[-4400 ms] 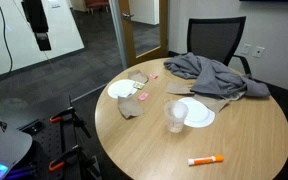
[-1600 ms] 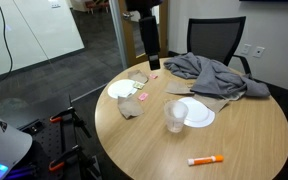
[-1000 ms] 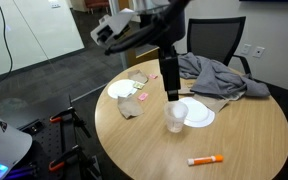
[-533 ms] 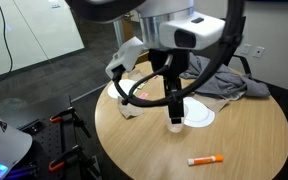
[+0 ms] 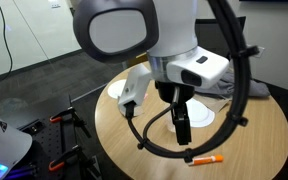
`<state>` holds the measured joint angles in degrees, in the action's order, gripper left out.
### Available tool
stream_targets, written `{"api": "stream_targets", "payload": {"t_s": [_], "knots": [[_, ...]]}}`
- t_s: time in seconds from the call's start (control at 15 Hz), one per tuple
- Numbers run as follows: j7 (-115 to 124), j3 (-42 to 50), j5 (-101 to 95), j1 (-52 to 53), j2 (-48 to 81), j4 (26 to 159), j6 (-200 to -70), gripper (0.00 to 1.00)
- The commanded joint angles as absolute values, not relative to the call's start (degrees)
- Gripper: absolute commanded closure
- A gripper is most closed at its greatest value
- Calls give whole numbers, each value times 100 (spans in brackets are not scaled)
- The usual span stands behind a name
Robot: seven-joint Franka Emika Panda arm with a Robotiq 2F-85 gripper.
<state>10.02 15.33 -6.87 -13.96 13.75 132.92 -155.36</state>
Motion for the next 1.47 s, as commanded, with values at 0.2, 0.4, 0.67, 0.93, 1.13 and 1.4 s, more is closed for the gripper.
{"api": "stream_targets", "payload": {"t_s": [0.2, 0.4, 0.67, 0.93, 1.13, 1.4], "knots": [[439, 1528, -299, -1606, 1958, 12974, -15835, 0], [294, 1497, -196, -1653, 2182, 12800, -15807, 0], [434, 1598, -249, -1529, 2225, 12809, -15728, 0], [434, 1595, -240, -1533, 2317, 12727, -15728, 0], [378, 1505, -176, -1551, 2375, 12670, -15782, 0], [387, 1480, -242, -1467, 2626, 12500, -15959, 0]]}}
